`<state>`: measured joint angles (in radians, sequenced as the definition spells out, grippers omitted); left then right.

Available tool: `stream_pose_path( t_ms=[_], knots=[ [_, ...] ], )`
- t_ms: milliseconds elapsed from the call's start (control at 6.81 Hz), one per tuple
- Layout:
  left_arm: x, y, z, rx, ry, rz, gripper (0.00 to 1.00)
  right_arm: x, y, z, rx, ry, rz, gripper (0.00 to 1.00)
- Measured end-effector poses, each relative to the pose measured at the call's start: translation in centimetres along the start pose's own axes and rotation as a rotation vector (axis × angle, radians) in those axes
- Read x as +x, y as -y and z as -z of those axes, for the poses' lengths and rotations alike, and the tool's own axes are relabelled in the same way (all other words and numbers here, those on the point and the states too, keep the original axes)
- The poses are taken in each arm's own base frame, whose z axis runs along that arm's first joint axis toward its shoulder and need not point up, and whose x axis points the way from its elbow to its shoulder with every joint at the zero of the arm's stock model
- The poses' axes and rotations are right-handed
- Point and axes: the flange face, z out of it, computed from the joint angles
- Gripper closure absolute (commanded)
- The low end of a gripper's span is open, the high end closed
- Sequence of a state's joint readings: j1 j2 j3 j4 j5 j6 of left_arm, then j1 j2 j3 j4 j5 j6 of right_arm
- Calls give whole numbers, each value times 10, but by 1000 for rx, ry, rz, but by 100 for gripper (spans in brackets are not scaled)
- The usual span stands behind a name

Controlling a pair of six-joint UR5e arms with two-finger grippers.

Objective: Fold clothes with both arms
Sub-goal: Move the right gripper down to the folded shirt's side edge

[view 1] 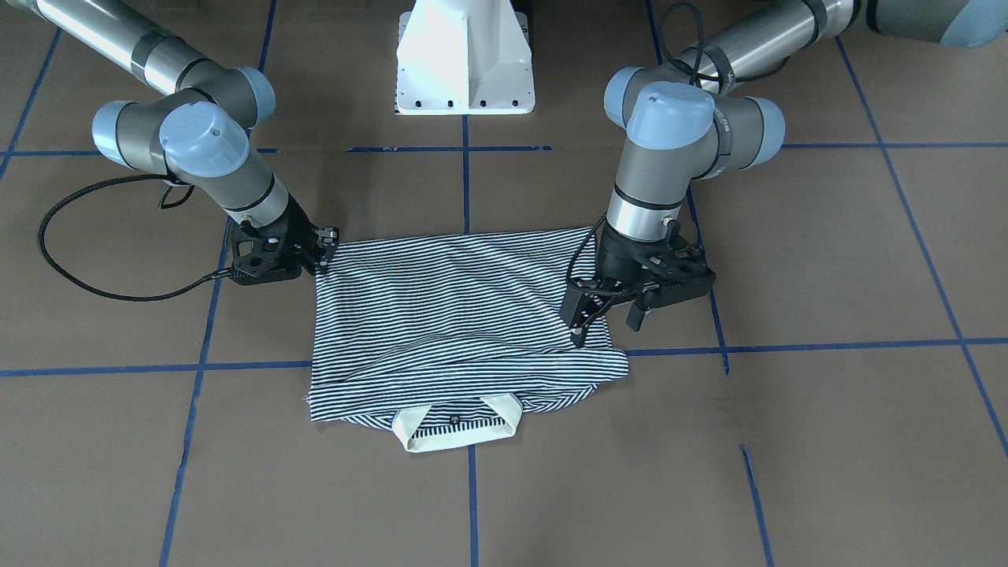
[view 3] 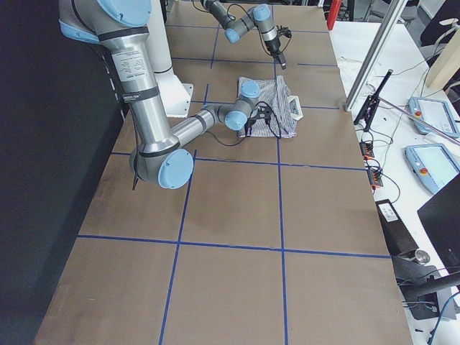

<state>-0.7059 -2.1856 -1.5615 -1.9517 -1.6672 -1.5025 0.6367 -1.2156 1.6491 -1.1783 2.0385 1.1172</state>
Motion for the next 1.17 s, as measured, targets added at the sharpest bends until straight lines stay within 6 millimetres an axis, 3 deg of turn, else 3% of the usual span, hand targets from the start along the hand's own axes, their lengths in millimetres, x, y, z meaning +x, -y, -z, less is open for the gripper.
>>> stream_pose_path(
  t_ms=[147, 294, 440, 881, 1027, 1174],
  knots=[
    [-1, 0, -1, 0, 2, -1, 0, -1, 0, 1, -1, 4, 1, 63],
    [-1, 0, -2, 1, 3, -2, 0, -2, -1, 2, -2, 6, 2, 6],
    [-1, 0, -2, 2, 3, -2, 0, -2, -1, 2, -3, 6, 2, 0],
    [-2, 0, -2, 4, 4, -2, 0, -2, -1, 3, -2, 9, 1, 0],
    [-2, 0, -2, 4, 4, -2, 0, -3, -2, 3, -3, 9, 1, 2],
    [-1, 0, -2, 4, 4, -2, 0, -4, -5, 1, -7, 8, 4, 11]
  ],
)
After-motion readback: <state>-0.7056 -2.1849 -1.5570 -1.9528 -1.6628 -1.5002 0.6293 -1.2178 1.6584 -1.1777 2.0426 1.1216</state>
